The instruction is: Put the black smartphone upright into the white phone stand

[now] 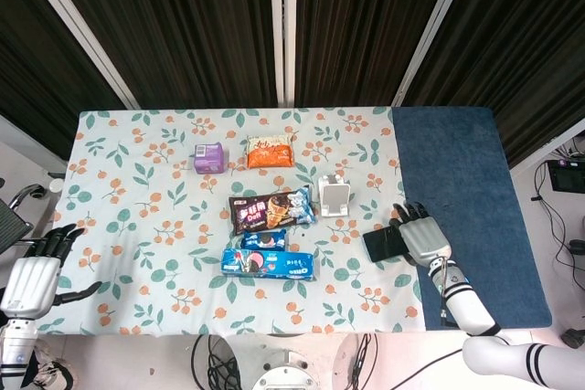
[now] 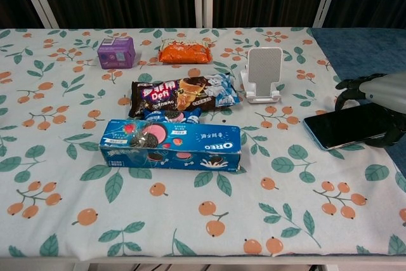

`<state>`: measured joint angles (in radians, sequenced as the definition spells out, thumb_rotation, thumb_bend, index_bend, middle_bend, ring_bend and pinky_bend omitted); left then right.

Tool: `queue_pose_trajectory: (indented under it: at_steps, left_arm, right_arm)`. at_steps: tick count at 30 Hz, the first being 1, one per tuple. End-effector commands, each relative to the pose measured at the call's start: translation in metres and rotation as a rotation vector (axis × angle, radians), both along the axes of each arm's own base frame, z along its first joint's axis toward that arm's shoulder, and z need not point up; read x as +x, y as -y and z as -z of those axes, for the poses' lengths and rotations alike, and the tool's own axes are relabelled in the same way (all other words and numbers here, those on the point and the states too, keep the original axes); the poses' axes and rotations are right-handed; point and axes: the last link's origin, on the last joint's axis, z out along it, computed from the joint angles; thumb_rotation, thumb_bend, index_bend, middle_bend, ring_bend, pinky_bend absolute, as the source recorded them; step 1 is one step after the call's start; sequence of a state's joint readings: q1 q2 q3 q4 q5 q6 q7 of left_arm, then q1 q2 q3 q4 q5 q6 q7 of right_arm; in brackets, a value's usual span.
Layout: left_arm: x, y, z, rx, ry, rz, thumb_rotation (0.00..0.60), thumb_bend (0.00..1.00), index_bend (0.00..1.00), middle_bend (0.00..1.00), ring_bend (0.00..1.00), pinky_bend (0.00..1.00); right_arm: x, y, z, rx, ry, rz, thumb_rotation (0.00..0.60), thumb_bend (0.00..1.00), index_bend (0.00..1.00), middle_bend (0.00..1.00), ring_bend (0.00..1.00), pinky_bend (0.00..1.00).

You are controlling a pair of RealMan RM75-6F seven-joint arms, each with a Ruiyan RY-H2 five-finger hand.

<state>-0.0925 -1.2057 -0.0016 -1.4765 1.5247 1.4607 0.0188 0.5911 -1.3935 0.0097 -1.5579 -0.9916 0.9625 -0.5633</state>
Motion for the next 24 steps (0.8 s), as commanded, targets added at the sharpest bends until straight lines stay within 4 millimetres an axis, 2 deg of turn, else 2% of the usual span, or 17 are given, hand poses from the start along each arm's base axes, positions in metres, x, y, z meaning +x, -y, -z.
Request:
queue_pose_trajectory:
  at_steps: [1,4,9,12,17,20,24]
  left_arm:
    - [-0.0004,0.0003,0.0000,-0.001,0.000,-0.002,0.410,0.10,0.14,0.11,0.11,0.24]
    - [-0.0007,0.0005,0.0000,-0.001,0.001,-0.004,0.408,0.10,0.14,0.11,0.11,0.24]
    - [-0.0005,0.0006,-0.0002,-0.001,0.002,-0.004,0.411,0.10,0.14,0.11,0.11,0.24]
    - [-0.0003,0.0005,-0.0001,-0.002,0.002,-0.004,0.420,0.10,0.14,0.11,0.11,0.24]
    - [-0.0001,0.0002,0.0004,-0.006,0.003,-0.005,0.426,0.09,0.14,0.11,0.11,0.24]
    - [0.0000,0.0000,0.0006,-0.008,0.003,-0.007,0.432,0.10,0.14,0.11,0.11,0.24]
    - [0.0002,0.0002,0.0008,-0.008,0.002,-0.008,0.435,0.10,0.14,0.11,0.11,0.24]
  right_arm:
    - [0.0000,-0.0002,-0.0007,-0.006,0.019,-0.011,0.600,0.21,0.57,0.20,0.00,0.00]
    - [-0.0005,-0.0004,-0.0014,-0.008,0.030,-0.023,0.600,0.22,0.59,0.29,0.00,0.00]
    - [-0.0012,-0.0002,-0.0030,-0.014,0.043,-0.031,0.600,0.23,0.61,0.36,0.01,0.00]
    - [-0.0010,0.0001,-0.0042,-0.023,0.052,-0.039,0.600,0.24,0.62,0.42,0.11,0.00]
    - [-0.0010,0.0001,-0.0058,-0.034,0.072,-0.056,0.600,0.29,0.64,0.46,0.31,0.00]
    - [-0.0016,0.0005,-0.0066,-0.035,0.080,-0.060,0.600,0.30,0.64,0.47,0.38,0.00]
    - [-0.0017,0.0005,-0.0079,-0.038,0.084,-0.068,0.600,0.31,0.65,0.47,0.41,0.00]
